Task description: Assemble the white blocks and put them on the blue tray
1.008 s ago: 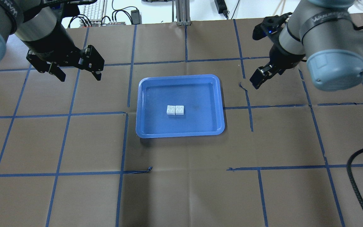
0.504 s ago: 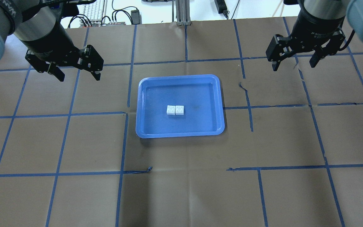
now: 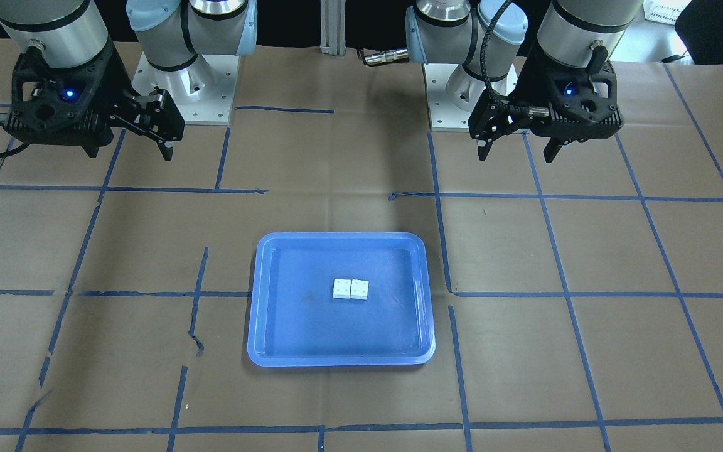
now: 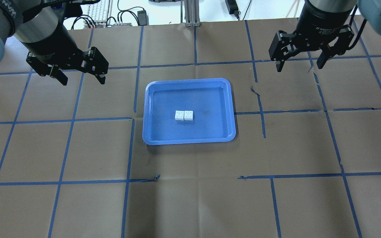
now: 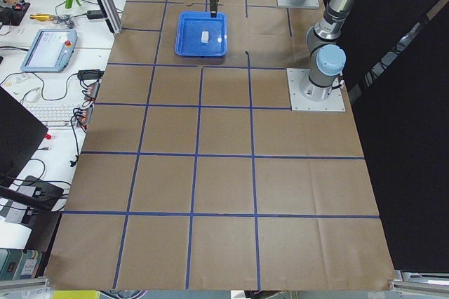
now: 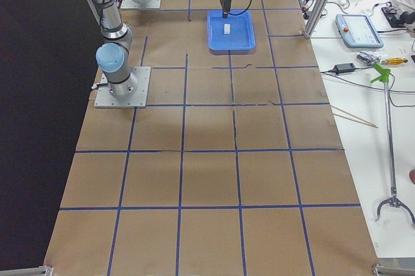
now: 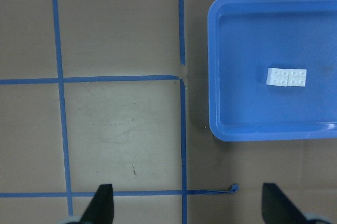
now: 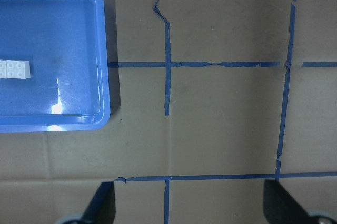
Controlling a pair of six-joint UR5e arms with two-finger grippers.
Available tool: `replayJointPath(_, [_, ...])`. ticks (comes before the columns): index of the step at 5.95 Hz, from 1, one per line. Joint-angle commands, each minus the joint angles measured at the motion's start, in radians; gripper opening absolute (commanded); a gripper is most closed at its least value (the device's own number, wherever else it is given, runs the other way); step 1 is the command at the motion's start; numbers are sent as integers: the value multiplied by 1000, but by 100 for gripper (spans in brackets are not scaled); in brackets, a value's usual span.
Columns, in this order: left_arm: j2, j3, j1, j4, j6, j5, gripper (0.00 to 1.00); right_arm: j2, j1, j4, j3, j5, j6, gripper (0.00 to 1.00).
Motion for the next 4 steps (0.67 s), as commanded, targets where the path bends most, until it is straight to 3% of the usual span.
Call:
replayJointPath(1, [0, -1, 0, 0, 2, -2, 100, 2, -3, 0, 2, -1, -1, 100])
replayJointPath(4, [-2, -3, 0, 0, 2, -2, 100, 2, -3, 0, 5, -2, 5, 100])
